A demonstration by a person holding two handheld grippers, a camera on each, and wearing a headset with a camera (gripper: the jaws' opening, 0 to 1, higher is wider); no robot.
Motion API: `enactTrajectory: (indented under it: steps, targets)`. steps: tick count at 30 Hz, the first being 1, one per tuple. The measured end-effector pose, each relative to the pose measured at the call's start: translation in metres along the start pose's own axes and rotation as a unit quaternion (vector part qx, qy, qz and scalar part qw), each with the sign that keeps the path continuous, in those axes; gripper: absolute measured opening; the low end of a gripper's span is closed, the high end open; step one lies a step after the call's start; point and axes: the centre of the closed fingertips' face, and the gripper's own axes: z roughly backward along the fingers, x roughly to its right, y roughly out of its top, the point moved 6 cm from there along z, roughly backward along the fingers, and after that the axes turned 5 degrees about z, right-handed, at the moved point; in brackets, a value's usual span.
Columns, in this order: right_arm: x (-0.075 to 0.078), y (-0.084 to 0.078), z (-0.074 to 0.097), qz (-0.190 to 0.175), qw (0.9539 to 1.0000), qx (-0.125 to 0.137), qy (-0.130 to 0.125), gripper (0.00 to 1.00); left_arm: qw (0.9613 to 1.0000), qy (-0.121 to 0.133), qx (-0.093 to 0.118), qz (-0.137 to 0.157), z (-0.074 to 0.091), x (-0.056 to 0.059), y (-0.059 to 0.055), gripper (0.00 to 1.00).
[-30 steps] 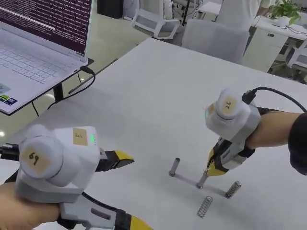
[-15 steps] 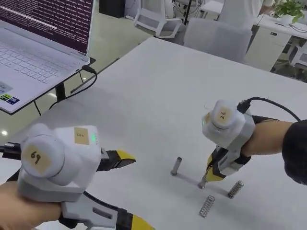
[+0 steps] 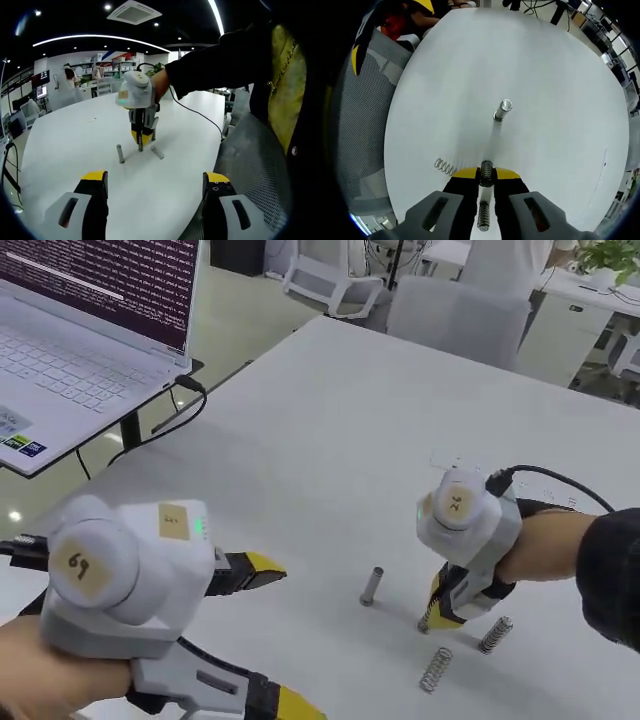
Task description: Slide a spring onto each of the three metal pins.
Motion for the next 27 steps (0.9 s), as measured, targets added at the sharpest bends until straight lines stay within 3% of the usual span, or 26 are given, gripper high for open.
enactTrajectory:
  steps: [16, 27]
  targets:
    - [-0.001, -0.002, 0.0, -0.008, 0.9999, 0.005, -0.003, 0.15, 1.0, -0.001, -0.002, -0.001, 0.0, 0.001, -0.001, 0.73]
    - [-0.001, -0.007, 0.015, -0.023, 0.9994, 0.019, -0.016, 0.19, 1.0, 0.0, -0.003, -0.006, 0.0, 0.001, 0.002, 0.73]
